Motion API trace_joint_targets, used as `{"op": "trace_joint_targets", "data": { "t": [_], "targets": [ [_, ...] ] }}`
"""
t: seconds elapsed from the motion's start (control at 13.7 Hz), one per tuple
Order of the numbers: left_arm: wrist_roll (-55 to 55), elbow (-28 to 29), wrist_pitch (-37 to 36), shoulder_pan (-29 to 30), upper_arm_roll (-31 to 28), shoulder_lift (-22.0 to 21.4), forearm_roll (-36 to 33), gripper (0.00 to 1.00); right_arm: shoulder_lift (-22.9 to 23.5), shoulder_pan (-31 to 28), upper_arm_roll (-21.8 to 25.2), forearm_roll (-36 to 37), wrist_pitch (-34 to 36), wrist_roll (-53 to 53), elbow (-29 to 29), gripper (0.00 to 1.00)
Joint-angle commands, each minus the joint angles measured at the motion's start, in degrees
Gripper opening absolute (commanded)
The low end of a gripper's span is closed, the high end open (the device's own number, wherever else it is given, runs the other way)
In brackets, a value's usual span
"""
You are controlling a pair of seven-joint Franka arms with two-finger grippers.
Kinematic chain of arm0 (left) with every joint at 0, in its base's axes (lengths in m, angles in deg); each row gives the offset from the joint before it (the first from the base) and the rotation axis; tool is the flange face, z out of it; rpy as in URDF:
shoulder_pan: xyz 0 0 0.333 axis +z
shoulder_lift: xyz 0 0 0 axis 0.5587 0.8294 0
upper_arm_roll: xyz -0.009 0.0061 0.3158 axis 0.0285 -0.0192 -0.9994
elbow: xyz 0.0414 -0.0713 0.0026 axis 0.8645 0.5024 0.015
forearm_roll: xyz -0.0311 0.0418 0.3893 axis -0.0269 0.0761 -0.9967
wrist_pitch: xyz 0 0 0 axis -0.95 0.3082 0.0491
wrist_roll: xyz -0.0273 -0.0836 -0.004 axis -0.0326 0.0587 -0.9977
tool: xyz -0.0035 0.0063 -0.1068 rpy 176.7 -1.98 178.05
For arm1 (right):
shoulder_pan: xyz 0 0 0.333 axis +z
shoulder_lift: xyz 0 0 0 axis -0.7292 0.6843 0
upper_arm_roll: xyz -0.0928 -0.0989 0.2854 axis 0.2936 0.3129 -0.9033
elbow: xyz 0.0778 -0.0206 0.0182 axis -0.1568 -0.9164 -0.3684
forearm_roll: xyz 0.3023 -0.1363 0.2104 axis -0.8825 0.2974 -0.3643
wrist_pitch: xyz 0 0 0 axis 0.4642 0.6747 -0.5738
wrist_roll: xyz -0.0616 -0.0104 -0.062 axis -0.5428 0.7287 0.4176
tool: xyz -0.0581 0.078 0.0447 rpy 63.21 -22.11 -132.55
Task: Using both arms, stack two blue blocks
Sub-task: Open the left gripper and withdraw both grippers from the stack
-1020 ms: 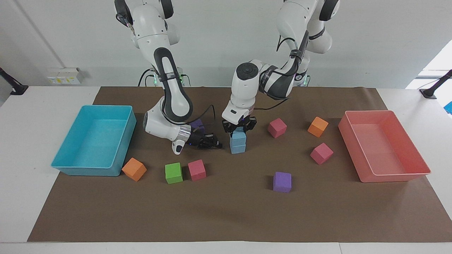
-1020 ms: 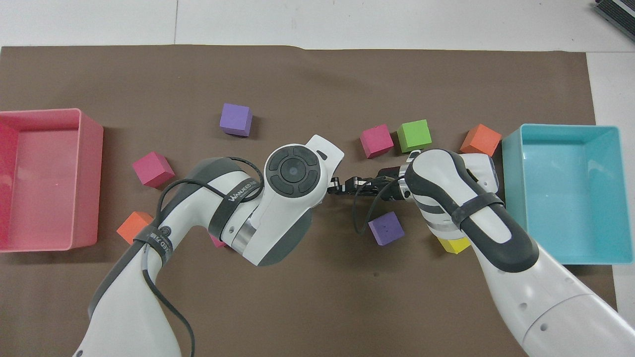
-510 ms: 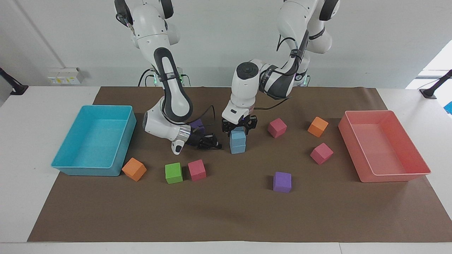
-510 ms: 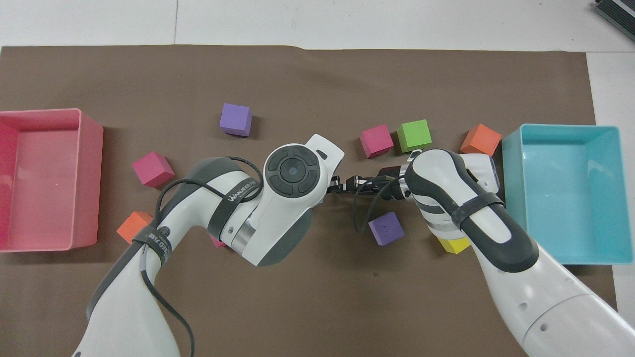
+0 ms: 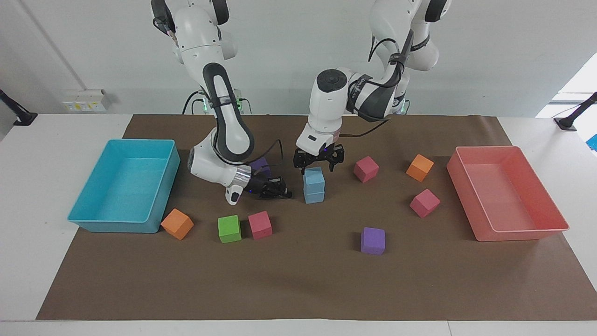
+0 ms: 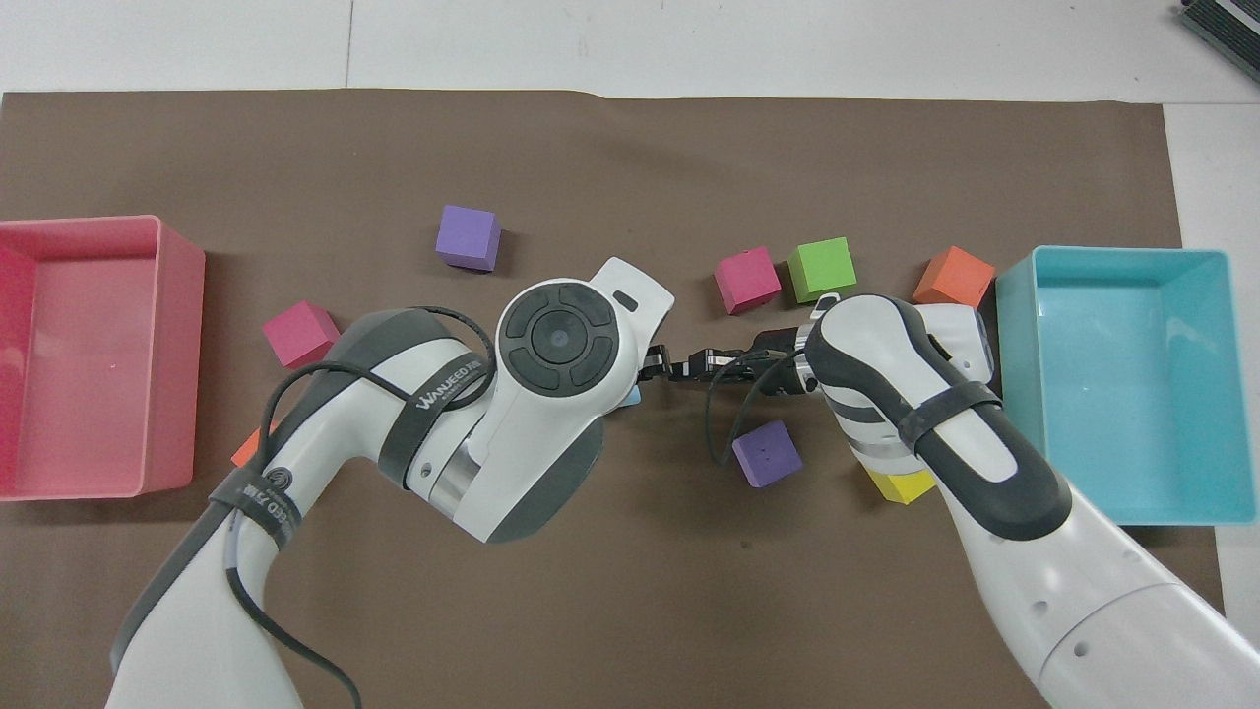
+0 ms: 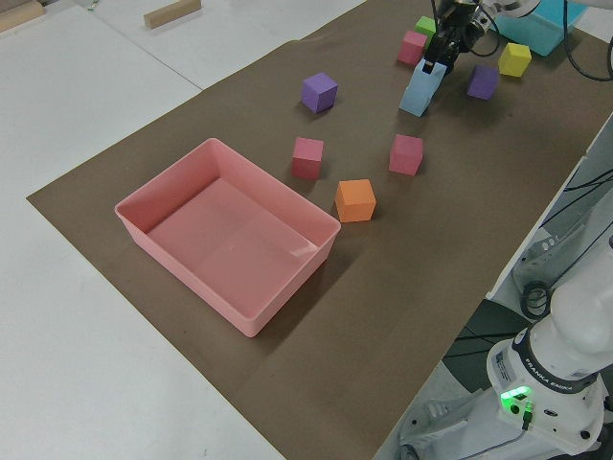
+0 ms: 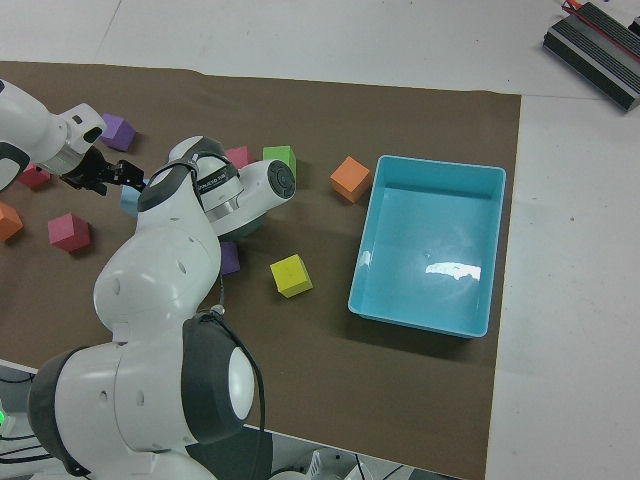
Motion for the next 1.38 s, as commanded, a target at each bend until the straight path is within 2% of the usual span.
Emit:
{"op": "trace_joint_targets", "data": {
  "t": [0.0, 0.22, 0.36, 0.58, 0.73, 0.8, 0.87, 1.09, 1.31],
  "targets": [
    [3.51, 7.57, -1.15, 2.07, -0.16, -8.58, -1.03, 1.0, -1.27, -0.9, -0.18, 1.97, -0.26, -0.71, 0.18, 0.0],
    [12.9, 15.92, -1.33, 6.19, -0.07, -18.17, -0.94, 1.0, -3.28, -0.99, 0.09, 6.18, -0.35, 4.89, 0.62, 0.0],
    [19.23, 17.26, -3.77, 9.54, -0.07, -20.91, -0.94, 1.0, -4.43, -2.65, 0.09, 8.74, -0.26, 7.37, 0.71, 0.0],
    [28.99, 16.22, -4.93, 14.72, -0.59, -21.27, -0.94, 1.0, -5.48, -4.94, 0.0, 8.84, 0.36, 7.46, 0.71, 0.38],
    [34.44, 13.68, -5.72, 18.85, -0.68, -21.27, -0.94, 1.0, -6.63, -5.64, 0.09, 9.71, 0.45, 9.65, 0.62, 0.78],
    [35.42, 11.84, -8.16, 20.26, -0.68, -21.27, -0.85, 1.0, -7.33, -5.74, 0.09, 11.28, 0.45, 11.92, 0.62, 0.92],
    [37.17, 9.64, -11.31, 21.67, -0.68, -21.1, -0.85, 1.0, -8.2, -5.74, 0.17, 13.91, 0.36, 14.64, 0.62, 1.0],
    [43.77, 2.17, -18.62, 26.33, -0.77, -19.69, -0.24, 1.0, -11.89, -6.17, 0.18, 28.21, 0.45, 25.8, 1.06, 1.0],
    [43.78, -5.38, -20.74, 28.09, -0.86, -15.75, -0.06, 1.0, -13.4, -6.52, 0.44, 39.65, 2.37, 33.55, 2.55, 1.0]
  ]
}}
